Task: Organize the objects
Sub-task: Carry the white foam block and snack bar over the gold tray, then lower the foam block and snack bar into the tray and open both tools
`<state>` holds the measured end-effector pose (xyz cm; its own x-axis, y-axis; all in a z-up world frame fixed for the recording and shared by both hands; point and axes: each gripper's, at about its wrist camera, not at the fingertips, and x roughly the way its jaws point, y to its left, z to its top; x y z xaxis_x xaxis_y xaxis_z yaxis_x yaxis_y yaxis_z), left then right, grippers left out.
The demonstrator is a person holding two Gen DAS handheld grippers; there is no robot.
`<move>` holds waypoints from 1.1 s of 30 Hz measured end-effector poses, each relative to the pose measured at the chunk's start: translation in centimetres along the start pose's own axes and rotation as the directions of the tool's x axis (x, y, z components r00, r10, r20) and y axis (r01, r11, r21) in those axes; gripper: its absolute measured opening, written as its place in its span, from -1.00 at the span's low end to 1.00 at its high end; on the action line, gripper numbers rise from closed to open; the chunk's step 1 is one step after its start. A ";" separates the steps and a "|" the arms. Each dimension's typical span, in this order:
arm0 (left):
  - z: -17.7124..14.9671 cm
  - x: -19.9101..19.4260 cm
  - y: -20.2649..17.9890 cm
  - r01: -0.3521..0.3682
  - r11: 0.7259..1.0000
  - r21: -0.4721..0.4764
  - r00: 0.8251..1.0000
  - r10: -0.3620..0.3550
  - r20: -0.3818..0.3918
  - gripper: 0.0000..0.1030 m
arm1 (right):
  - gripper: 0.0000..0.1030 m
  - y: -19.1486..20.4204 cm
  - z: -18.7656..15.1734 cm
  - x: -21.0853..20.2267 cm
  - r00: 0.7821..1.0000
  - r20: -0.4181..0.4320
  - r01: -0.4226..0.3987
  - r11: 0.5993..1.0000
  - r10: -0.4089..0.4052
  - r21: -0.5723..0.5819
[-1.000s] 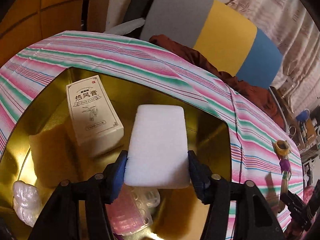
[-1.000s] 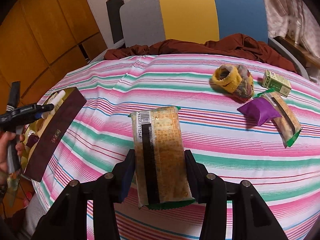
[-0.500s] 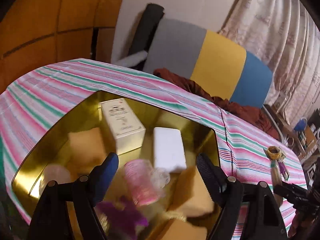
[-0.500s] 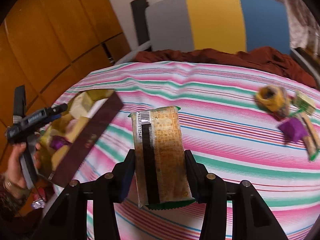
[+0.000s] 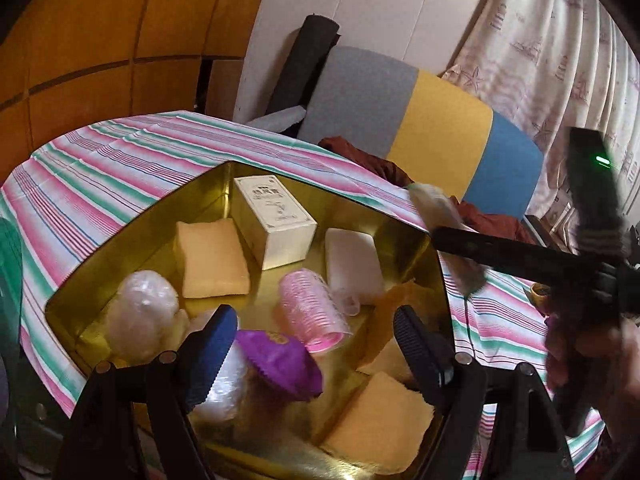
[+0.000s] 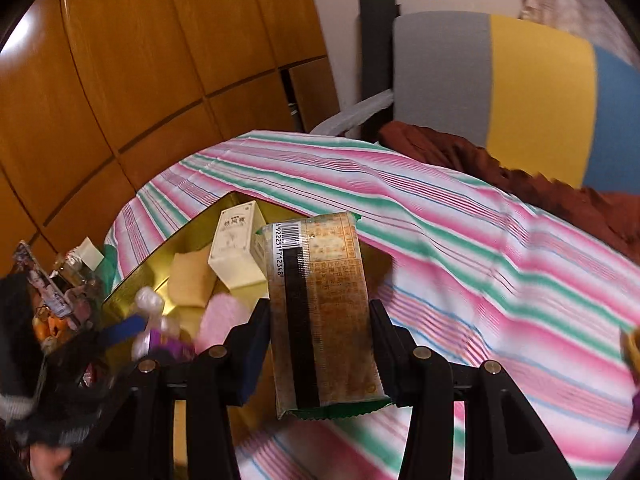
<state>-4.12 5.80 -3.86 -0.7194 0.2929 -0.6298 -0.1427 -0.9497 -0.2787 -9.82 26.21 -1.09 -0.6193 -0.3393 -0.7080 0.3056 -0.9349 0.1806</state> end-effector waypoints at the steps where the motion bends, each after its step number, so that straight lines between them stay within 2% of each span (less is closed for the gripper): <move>1: 0.0 -0.1 0.2 -0.001 1.000 0.003 1.000 0.001 0.002 0.59 | -0.06 0.5 0.6 1.1 1.000 -0.014 0.015 1.000 -0.015 -0.021; 7: 0.3 -0.2 1.4 0.000 1.000 -0.021 1.000 0.000 0.001 0.59 | -0.06 2.0 2.3 5.2 0.993 -0.072 0.081 0.990 -0.090 -0.119; 12: 0.3 -0.4 1.5 0.004 1.000 -0.027 1.000 -0.004 0.005 0.59 | -0.05 1.9 2.4 6.5 0.989 -0.099 0.100 0.987 -0.112 -0.125; 14: 0.3 -0.4 1.3 0.008 1.000 -0.025 1.000 -0.008 0.003 0.59 | 0.05 1.8 2.0 6.5 0.986 -0.099 0.122 0.985 -0.134 -0.122; 15: 0.3 -0.4 1.2 0.009 1.000 -0.025 1.000 -0.009 0.005 0.59 | 0.18 1.7 1.9 6.1 0.987 -0.094 0.123 0.986 -0.134 -0.114; 16: 0.2 -0.5 1.1 0.011 1.000 -0.023 1.000 -0.011 0.006 0.59 | 0.24 1.7 1.7 5.5 0.988 -0.076 0.124 0.987 -0.132 -0.101; 24: -0.6 -0.5 -0.5 0.039 0.999 0.016 0.999 -0.039 -0.010 0.59 | 0.24 0.5 -0.2 0.5 0.995 -0.011 0.100 0.995 -0.101 -0.026; 28: -1.0 -0.9 -1.7 0.063 0.997 0.048 0.998 -0.063 -0.008 0.59 | 0.24 -0.5 -1.7 -1.9 0.994 0.016 0.110 0.994 -0.110 0.024; 33: -1.7 -1.6 -3.7 0.103 0.990 0.097 0.995 -0.103 -0.009 0.59 | 0.34 -2.9 -4.0 -5.0 0.991 0.030 0.130 0.986 -0.134 0.103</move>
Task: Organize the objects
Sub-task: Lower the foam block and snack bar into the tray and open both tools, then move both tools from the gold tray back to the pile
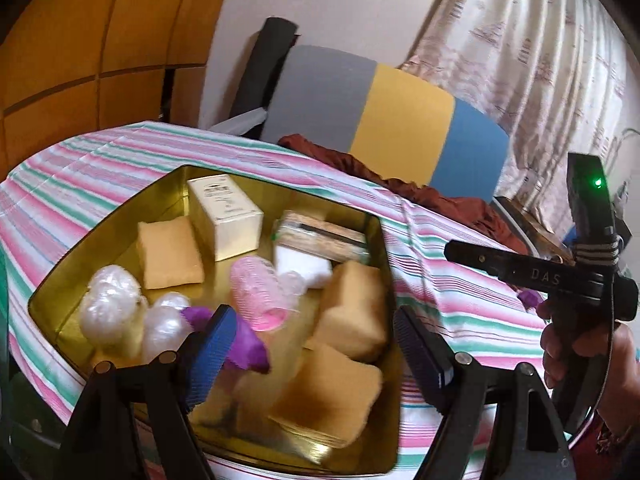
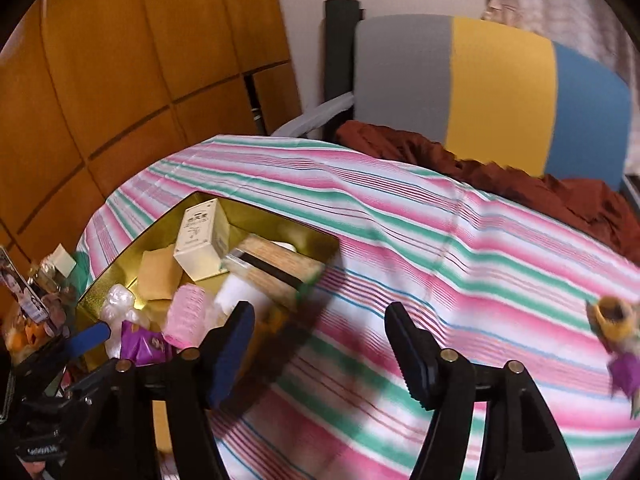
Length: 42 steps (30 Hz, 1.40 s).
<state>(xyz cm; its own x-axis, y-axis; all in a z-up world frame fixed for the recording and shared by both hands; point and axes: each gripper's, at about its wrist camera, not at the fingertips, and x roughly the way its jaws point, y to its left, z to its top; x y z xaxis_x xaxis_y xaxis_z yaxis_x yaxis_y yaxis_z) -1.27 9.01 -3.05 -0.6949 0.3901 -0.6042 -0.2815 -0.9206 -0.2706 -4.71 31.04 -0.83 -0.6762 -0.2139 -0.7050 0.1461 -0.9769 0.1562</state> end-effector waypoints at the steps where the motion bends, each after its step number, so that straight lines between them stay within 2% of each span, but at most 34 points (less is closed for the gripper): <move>1: -0.1 0.0 -0.4 0.006 1.000 0.014 1.000 -0.006 -0.001 0.59 | 0.34 -0.8 -0.4 -0.5 1.000 -0.004 0.007 1.000 -0.007 0.015; 7: -1.2 -0.2 -3.5 0.039 0.993 0.112 0.999 -0.037 -0.016 0.59 | 0.34 -4.5 -2.9 -1.7 0.997 -0.048 0.059 0.995 -0.055 0.085; 8: -1.4 -0.1 -4.0 0.045 0.991 0.124 0.999 -0.043 -0.020 0.59 | 0.34 -6.3 -4.2 -1.9 0.995 -0.078 0.077 0.989 -0.068 0.123; 14: -2.0 0.1 -7.1 0.092 0.975 0.201 0.995 -0.083 -0.050 0.59 | 0.34 -11.6 -7.3 -3.1 0.985 -0.137 0.136 0.966 -0.108 0.220; 20: -2.4 0.8 -9.4 0.128 0.962 0.242 0.990 -0.109 -0.091 0.59 | 0.34 -15.9 -9.1 -4.4 0.968 -0.185 0.217 0.939 -0.171 0.266; 25: -2.7 1.2 -11.1 0.148 0.952 0.267 0.986 -0.122 -0.112 0.59 | 0.35 -18.4 -9.7 -6.0 0.955 -0.189 0.275 0.920 -0.229 0.278; 28: -2.9 1.3 -11.9 0.165 0.946 0.279 0.983 -0.134 -0.127 0.59 | 0.42 -19.5 -9.9 -6.5 0.949 -0.188 0.298 0.914 -0.253 0.277; 31: -3.2 1.6 -12.6 0.171 0.940 0.295 0.981 -0.135 -0.139 0.59 | 0.44 -21.4 -10.1 -7.7 0.928 -0.192 0.362 0.897 -0.320 0.253; 33: -3.5 1.8 -12.9 0.172 0.938 0.300 0.980 -0.132 -0.149 0.59 | 0.44 -21.9 -10.2 -7.9 0.923 -0.192 0.376 0.893 -0.335 0.249; 36: -3.6 2.2 -13.3 0.172 0.938 0.300 0.978 -0.127 -0.164 0.59 | 0.44 -24.6 -10.3 -8.8 0.897 -0.185 0.438 0.867 -0.402 0.237; 37: -3.7 2.3 -13.4 0.171 0.938 0.300 0.978 -0.126 -0.166 0.59 | 0.44 -24.6 -10.3 -8.8 0.897 -0.185 0.438 0.867 -0.402 0.237; 38: -3.7 2.5 -13.5 0.171 0.938 0.303 0.978 -0.123 -0.170 0.59 | 0.44 -26.0 -10.4 -9.3 0.879 -0.177 0.475 0.850 -0.443 0.229; 41: -3.9 2.9 -14.1 0.173 0.935 0.309 0.976 -0.120 -0.184 0.59 | 0.44 -28.4 -10.5 -10.0 0.855 -0.165 0.518 0.817 -0.491 0.252; 42: -3.9 2.9 -14.3 0.175 0.934 0.312 0.975 -0.120 -0.188 0.59 | 0.46 -28.4 -10.5 -10.0 0.855 -0.165 0.518 0.817 -0.491 0.252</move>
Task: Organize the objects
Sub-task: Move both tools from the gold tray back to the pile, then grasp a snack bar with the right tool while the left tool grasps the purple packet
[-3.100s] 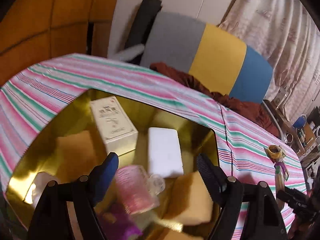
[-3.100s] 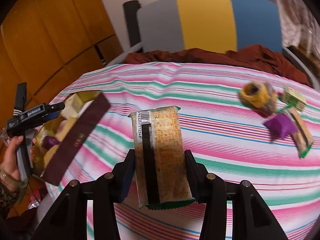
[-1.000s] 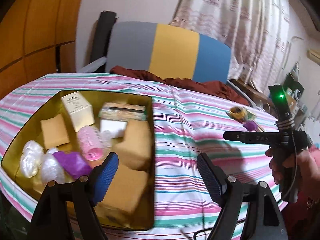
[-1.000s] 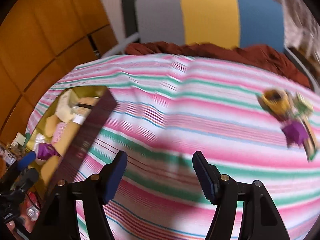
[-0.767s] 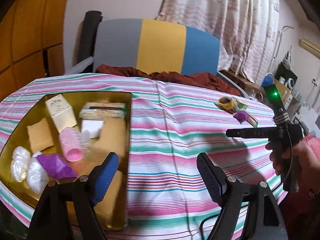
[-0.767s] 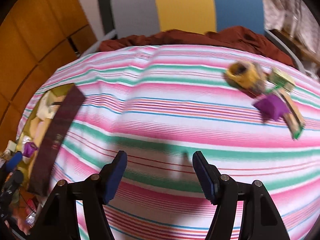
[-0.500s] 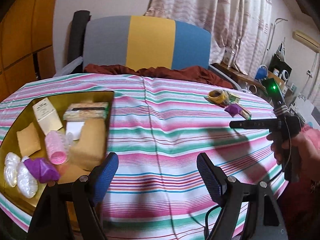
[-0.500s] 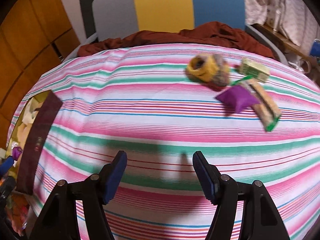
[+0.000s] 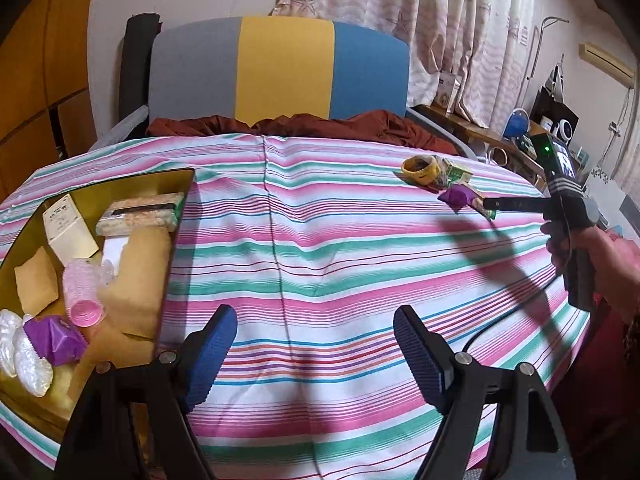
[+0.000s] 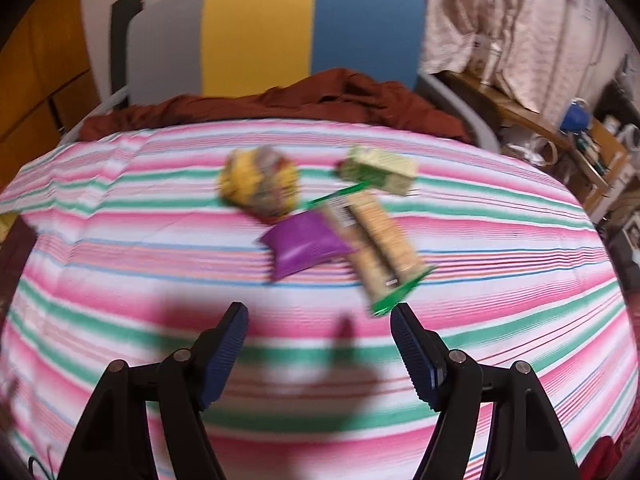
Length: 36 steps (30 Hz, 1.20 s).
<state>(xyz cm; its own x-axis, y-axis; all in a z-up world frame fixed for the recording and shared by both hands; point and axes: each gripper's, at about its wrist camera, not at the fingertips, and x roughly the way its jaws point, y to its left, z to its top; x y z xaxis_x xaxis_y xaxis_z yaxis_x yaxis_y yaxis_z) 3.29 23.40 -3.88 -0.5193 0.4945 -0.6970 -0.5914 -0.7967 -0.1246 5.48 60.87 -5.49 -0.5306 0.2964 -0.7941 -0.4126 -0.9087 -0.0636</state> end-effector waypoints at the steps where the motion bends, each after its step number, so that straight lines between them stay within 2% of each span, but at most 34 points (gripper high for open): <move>1: 0.1 0.2 -0.3 0.001 1.000 0.006 1.000 -0.001 -0.005 0.59 | 0.51 -1.3 0.3 0.5 1.000 0.009 0.024 0.999 -0.024 0.030; 7: 0.5 1.0 -1.7 0.005 0.999 0.032 1.000 -0.004 -0.027 0.59 | 0.59 -3.9 1.4 2.5 0.998 0.011 0.063 0.997 -0.064 0.042; 15: 1.0 2.3 -3.3 0.028 0.998 0.062 0.998 -0.025 -0.053 0.59 | 0.61 -4.3 2.6 5.7 1.000 0.012 0.002 1.000 -0.002 -0.001; 18: 1.8 3.1 -4.3 0.038 0.996 0.082 0.998 -0.034 -0.050 0.59 | 0.42 -3.6 2.2 6.7 1.000 -0.020 -0.014 1.000 0.013 -0.024; 20: 2.8 3.9 -5.1 0.059 0.995 0.084 0.997 -0.055 -0.053 0.59 | 0.14 -3.3 2.1 6.8 1.000 -0.027 -0.007 0.999 0.006 -0.043; 21: 3.3 4.3 -5.5 0.065 0.994 0.086 0.997 -0.060 -0.052 0.59 | -0.20 -3.2 2.1 6.7 0.999 -0.033 -0.023 0.999 0.022 -0.045; 22: 3.8 4.7 -6.0 0.073 0.993 0.090 0.996 -0.068 -0.053 0.59 | -0.47 -3.4 2.5 6.6 0.996 -0.082 -0.039 0.999 0.038 -0.016; 25: 5.3 6.4 -7.9 0.102 0.988 0.116 0.993 -0.095 -0.072 0.59 | -0.62 -3.9 2.6 6.2 0.987 -0.159 0.004 1.000 -0.001 0.015; 26: 5.8 7.1 -8.7 0.110 0.986 0.128 0.992 -0.100 -0.079 0.59 | -0.62 -3.9 2.6 6.2 0.987 -0.159 0.004 1.000 -0.001 0.015; 27: 6.2 7.8 -9.5 0.113 0.984 0.138 0.991 -0.102 -0.084 0.59 | -0.62 -4.5 2.2 6.0 0.978 -0.202 0.053 0.998 -0.048 0.018; 29: 7.2 9.2 -11.0 0.129 0.980 0.153 0.989 -0.115 -0.092 0.59 | -0.62 -5.1 2.1 5.8 0.975 -0.217 0.064 0.997 -0.055 0.034; 31: 8.2 10.6 -12.2 0.131 0.977 0.165 0.988 -0.115 -0.103 0.59 | -0.60 -6.3 1.8 5.6 0.967 -0.254 0.032 0.995 -0.007 0.093; 33: 9.1 12.1 -13.5 0.142 0.974 0.179 0.986 -0.123 -0.115 0.59 | -0.49 -6.4 1.6 5.3 0.960 -0.276 -0.022 0.998 0.037 0.058; 34: 9.5 12.6 -13.9 0.145 0.973 0.177 0.985 -0.124 -0.120 0.59 | -0.36 -6.4 1.6 5.3 0.960 -0.276 -0.022 0.998 0.037 0.058; 35: 9.8 13.2 -14.2 0.145 0.975 0.166 0.984 -0.125 -0.124 0.59 | 0.03 -6.2 1.5 4.8 0.958 -0.274 -0.079 0.996 0.084 0.028; 36: 10.0 13.5 -14.3 0.151 0.977 0.152 0.983 -0.132 -0.130 0.59 | 0.45 -6.3 1.7 4.3 0.964 -0.249 -0.089 0.995 0.097 0.044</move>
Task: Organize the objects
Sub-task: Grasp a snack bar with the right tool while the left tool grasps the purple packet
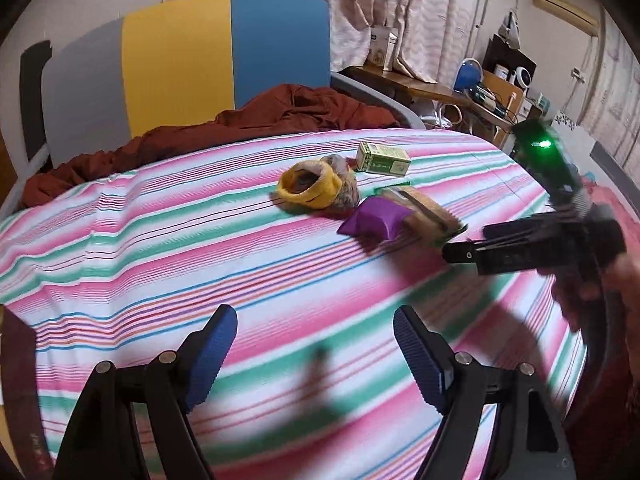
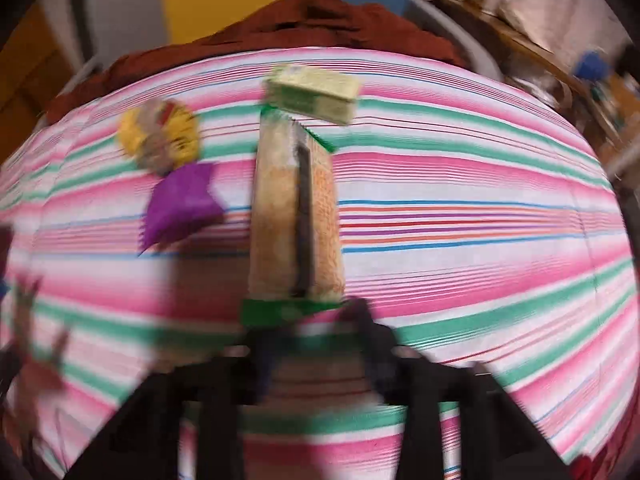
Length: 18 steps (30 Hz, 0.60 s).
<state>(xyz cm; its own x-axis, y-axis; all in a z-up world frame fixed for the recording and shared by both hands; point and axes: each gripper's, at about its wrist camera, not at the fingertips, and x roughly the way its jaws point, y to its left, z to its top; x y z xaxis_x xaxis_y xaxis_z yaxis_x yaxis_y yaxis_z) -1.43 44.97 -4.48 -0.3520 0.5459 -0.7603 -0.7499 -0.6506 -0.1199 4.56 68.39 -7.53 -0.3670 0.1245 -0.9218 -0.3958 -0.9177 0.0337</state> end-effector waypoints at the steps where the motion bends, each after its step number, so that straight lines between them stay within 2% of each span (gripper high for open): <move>1: 0.1 0.2 0.0 0.005 1.000 -0.014 1.000 -0.005 -0.005 0.59 | 0.73 0.0 0.0 0.0 1.000 0.000 0.000 1.000 0.000 0.000; 5: 0.4 1.4 -0.2 0.004 0.999 -0.043 1.000 -0.005 -0.022 0.59 | 0.78 -0.3 1.1 -1.2 0.993 0.115 -0.042 0.998 0.037 0.041; 6: 0.4 1.6 -0.3 -0.002 0.999 -0.039 1.000 0.001 -0.024 0.59 | 0.75 0.0 1.2 -0.8 0.993 0.115 -0.044 0.998 0.039 0.042; 9: 0.7 2.2 -0.6 -0.016 0.999 -0.044 1.000 0.015 -0.024 0.59 | 0.33 0.2 1.7 0.6 0.995 0.095 -0.038 0.998 0.033 0.054; 11: 1.1 2.6 -0.8 -0.021 0.998 -0.052 1.000 0.019 -0.024 0.59 | 0.33 0.5 2.3 2.0 0.991 0.104 -0.096 0.991 0.087 0.092; 14: 1.6 3.0 -1.2 -0.007 0.999 -0.043 1.000 0.005 -0.028 0.59 | 0.33 1.4 2.7 2.4 0.989 0.136 -0.065 0.995 0.054 0.080; 15: 1.8 3.1 -1.3 0.000 0.999 -0.039 1.000 -0.001 -0.029 0.59 | 0.20 1.4 2.7 2.4 0.989 0.136 -0.065 0.995 0.054 0.080; 16: 2.2 3.1 -1.5 0.005 0.999 -0.031 1.000 -0.006 -0.028 0.59 | -0.07 1.6 2.8 2.3 0.989 0.132 -0.071 0.995 0.061 0.073; 17: 2.5 3.2 -1.8 0.004 1.000 -0.025 1.000 -0.005 -0.028 0.59 | -0.19 1.5 2.9 2.0 0.990 0.114 -0.096 0.993 0.087 0.074; 18: 2.8 3.3 -1.9 0.004 1.000 -0.018 1.000 -0.005 -0.030 0.59 | -0.20 1.2 2.7 1.8 0.990 0.095 -0.110 0.990 0.102 0.085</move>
<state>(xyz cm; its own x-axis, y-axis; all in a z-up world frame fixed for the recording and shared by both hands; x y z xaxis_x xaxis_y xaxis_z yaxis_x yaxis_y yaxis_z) -2.72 49.48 -4.96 -0.3311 0.5328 -0.7788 -0.7410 -0.6578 -0.1351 1.15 68.57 -8.13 -0.4834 0.0656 -0.8730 -0.4234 -0.8903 0.1676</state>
